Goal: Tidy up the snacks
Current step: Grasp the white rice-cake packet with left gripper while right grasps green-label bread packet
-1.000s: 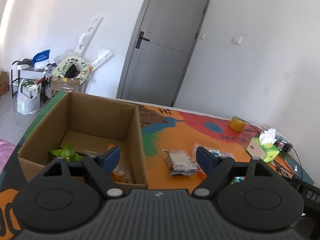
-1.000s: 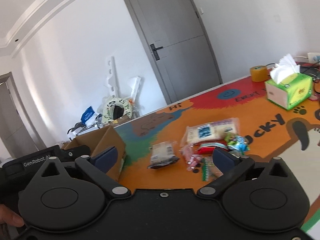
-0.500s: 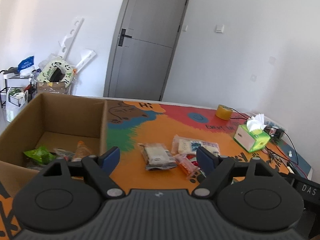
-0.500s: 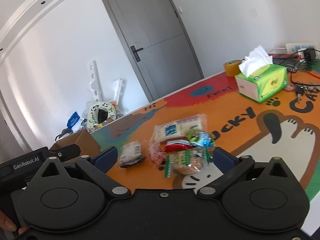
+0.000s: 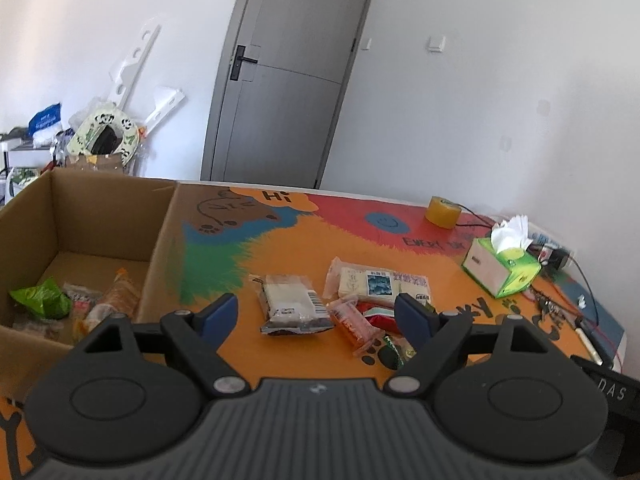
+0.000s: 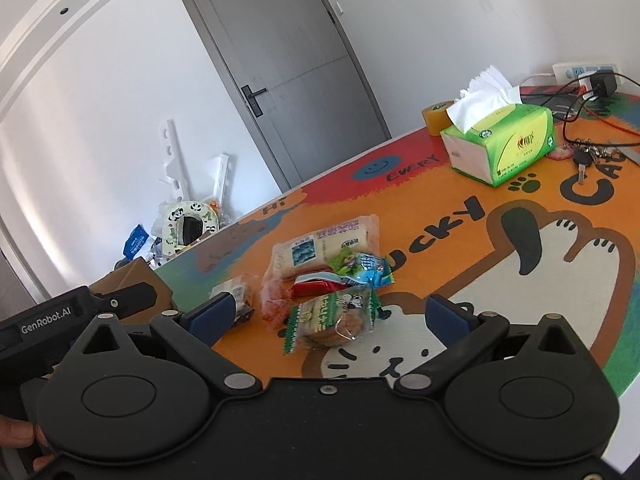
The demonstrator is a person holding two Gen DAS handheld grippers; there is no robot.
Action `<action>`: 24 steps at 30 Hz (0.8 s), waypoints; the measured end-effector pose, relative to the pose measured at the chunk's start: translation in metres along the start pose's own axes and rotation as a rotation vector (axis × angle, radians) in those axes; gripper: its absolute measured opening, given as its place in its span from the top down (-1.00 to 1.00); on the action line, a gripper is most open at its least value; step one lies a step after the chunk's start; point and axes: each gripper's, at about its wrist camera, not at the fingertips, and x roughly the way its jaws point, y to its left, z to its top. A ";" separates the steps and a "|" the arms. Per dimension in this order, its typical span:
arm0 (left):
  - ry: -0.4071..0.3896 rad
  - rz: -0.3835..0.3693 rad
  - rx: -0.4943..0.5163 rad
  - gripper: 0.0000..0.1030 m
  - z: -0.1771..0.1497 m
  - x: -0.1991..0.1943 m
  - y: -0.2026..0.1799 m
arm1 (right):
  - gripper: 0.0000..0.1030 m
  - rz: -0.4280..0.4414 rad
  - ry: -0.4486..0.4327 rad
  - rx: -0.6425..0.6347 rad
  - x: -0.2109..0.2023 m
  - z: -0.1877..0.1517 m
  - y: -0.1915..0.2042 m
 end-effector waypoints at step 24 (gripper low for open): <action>0.077 0.042 0.009 -0.46 -0.004 0.053 -0.002 | -0.94 -0.009 0.124 -0.037 0.068 -0.002 -0.001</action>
